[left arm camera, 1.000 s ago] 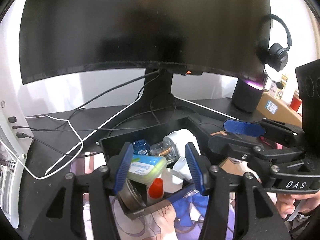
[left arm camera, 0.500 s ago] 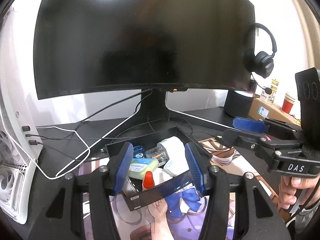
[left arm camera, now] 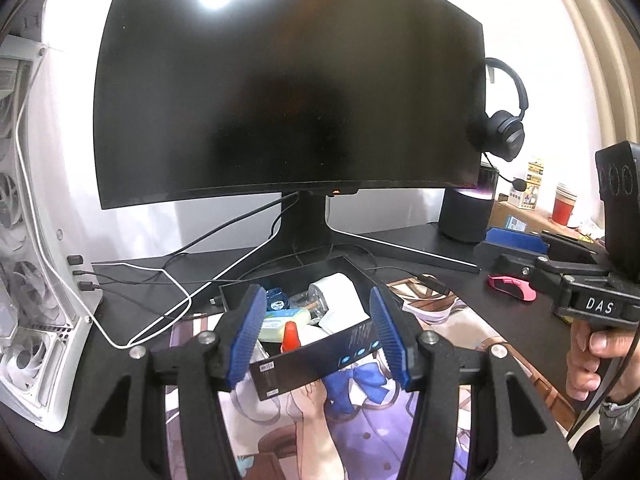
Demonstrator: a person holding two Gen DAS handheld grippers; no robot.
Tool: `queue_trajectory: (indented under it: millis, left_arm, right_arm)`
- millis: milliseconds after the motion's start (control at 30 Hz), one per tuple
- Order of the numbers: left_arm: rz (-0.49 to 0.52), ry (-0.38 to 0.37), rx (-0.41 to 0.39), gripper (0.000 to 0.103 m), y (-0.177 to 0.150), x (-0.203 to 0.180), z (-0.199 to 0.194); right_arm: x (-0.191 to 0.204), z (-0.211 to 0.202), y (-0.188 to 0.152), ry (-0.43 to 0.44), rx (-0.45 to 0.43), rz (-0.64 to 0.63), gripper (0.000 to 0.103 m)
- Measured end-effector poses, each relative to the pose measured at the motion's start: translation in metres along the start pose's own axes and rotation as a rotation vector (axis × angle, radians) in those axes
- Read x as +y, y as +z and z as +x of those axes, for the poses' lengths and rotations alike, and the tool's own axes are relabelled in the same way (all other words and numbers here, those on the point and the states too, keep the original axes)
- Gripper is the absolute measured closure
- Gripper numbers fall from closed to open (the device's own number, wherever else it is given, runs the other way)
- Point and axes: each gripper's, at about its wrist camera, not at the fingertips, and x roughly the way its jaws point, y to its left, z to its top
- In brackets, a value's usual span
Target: Organize rigid objects
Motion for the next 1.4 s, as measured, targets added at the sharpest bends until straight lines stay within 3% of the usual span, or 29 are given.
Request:
queue_trajectory:
  millis: [600,733,900,1167,1300,1400]
  left_arm:
    - [0.035,0.016,-0.098,0.048,-0.026,-0.019,-0.044]
    - [0.023,0.033,-0.096,0.048,-0.035,-0.017,-0.041]
    - [-0.032,0.080,-0.085,0.048,-0.050,-0.013,-0.028]
    - [-0.003,0.178,-0.063,0.047,-0.068,-0.017,-0.008]
    - [0.004,0.190,-0.059,0.047,-0.071,-0.019,-0.005]
    - [0.004,0.199,-0.067,0.047,-0.071,-0.019,-0.006]
  right_arm:
    - [0.001,-0.041,-0.031,-0.034,-0.058,0.000,0.049]
    - [-0.001,-0.041,-0.041,-0.048,-0.071,0.016,0.036]
    - [-0.002,-0.033,-0.055,-0.066,-0.060,0.019,0.036]
    - [0.012,-0.023,-0.072,-0.079,-0.089,-0.011,0.036]
    - [0.013,-0.023,-0.079,-0.088,-0.111,0.003,0.026]
    - [0.012,-0.024,-0.084,-0.106,-0.132,-0.003,0.025]
